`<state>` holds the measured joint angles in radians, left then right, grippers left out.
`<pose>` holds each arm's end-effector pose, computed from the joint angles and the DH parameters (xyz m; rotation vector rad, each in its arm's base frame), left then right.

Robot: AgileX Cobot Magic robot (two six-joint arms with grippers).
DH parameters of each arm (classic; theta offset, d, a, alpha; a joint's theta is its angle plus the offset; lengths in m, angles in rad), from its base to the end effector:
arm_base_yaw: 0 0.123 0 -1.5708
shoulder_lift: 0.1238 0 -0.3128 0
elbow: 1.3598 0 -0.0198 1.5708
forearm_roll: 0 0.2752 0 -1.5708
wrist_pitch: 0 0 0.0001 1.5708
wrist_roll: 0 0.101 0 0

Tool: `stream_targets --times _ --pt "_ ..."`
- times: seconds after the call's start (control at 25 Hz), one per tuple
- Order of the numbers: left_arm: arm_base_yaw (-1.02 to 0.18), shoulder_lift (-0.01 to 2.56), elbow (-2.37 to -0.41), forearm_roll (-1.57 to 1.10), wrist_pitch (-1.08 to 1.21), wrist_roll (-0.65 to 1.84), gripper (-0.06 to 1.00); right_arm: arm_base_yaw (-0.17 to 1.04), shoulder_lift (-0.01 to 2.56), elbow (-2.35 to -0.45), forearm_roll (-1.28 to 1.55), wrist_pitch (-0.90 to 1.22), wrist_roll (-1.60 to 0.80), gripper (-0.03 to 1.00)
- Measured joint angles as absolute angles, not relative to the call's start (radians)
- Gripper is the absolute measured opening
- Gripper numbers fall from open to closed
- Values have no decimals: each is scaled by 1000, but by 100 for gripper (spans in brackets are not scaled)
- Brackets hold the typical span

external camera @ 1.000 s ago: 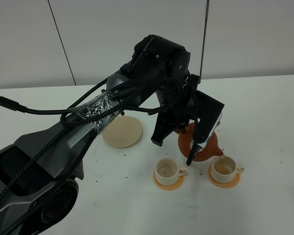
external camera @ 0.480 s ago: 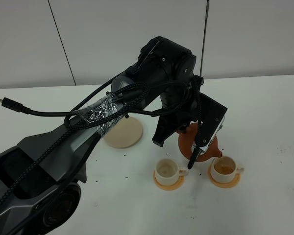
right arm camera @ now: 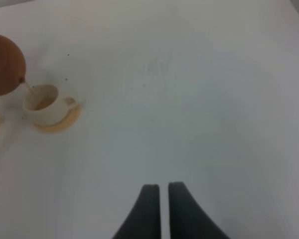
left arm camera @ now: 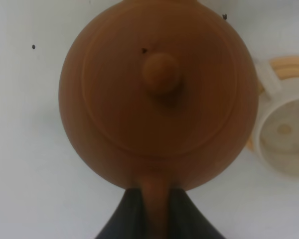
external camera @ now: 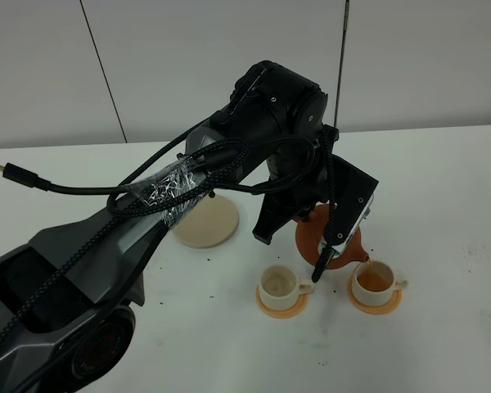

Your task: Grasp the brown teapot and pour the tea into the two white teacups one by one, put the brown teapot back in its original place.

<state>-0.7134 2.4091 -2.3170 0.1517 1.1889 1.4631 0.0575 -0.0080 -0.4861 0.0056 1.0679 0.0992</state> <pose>0.4395 -0.3616 0.2274 2.5168 1.2711 0.3961 -0.0024 0.0004 0.2795 0.0427 2.0586 0.1038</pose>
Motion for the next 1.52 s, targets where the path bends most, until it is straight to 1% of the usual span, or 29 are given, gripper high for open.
stream_targets --times 1.52 --pt "-713 2389 -2317 169 1189 1461 18 58 -8 -486 6 1068 99 3"
